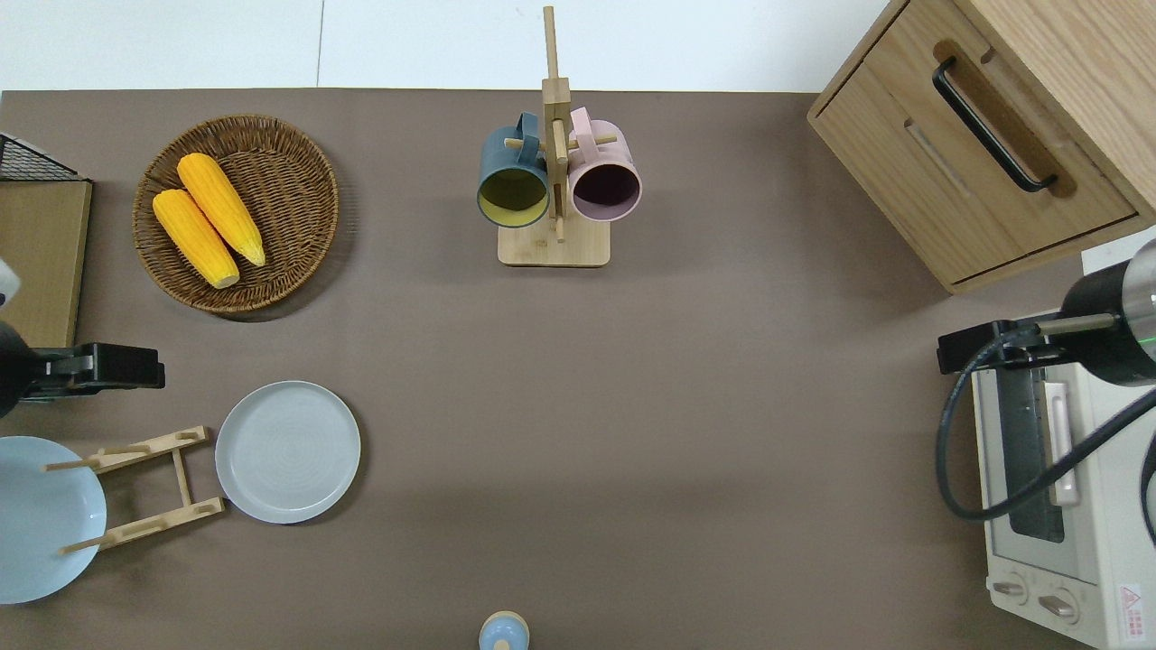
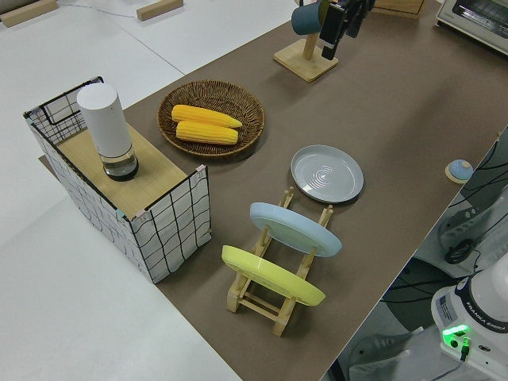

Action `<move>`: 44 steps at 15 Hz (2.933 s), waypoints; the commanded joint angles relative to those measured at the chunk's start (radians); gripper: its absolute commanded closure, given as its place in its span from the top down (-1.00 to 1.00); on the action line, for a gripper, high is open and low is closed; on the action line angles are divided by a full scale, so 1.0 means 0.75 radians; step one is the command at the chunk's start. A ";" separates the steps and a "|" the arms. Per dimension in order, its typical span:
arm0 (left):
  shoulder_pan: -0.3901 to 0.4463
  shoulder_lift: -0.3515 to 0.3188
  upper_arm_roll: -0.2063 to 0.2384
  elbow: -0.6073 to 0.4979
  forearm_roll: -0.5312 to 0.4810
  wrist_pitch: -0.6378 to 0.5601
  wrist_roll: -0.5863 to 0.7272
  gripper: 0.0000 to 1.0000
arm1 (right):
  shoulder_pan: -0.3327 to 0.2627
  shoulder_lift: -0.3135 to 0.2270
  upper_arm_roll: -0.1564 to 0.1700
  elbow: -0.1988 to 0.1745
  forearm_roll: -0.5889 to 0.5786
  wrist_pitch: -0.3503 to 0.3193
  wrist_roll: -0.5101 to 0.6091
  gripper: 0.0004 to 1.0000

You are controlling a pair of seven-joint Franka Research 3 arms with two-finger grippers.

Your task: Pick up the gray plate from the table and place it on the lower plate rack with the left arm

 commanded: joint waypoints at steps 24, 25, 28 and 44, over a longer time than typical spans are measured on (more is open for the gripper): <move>0.045 0.013 0.047 -0.207 0.121 0.140 0.013 0.99 | -0.033 -0.003 0.024 0.010 0.025 -0.021 0.013 0.98; 0.045 0.011 0.059 -0.245 0.121 0.170 0.015 0.99 | -0.033 -0.003 0.024 0.010 0.025 -0.021 0.013 0.98; 0.045 -0.028 0.100 -0.435 0.107 0.354 0.013 0.99 | -0.033 -0.003 0.024 0.010 0.025 -0.021 0.013 0.98; 0.047 -0.046 0.170 -1.025 0.097 0.825 -0.008 0.99 | -0.033 -0.003 0.024 0.010 0.025 -0.021 0.013 0.98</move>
